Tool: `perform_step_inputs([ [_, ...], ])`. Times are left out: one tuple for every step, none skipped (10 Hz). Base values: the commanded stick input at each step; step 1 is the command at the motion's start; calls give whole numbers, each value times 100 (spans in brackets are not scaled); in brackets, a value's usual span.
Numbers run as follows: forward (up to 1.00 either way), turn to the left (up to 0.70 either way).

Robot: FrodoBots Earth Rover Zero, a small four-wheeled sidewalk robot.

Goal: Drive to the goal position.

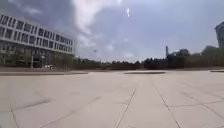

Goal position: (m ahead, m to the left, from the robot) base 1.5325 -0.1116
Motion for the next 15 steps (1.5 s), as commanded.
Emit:
perform_step_inputs([
  [70,0],
  [70,0],
  [70,0],
  [70,0],
  [70,0],
  [70,0],
  [70,0],
  [70,0],
  [70,0],
  [70,0],
  [70,0],
  [70,0],
  [70,0],
  [70,0],
  [70,0],
])
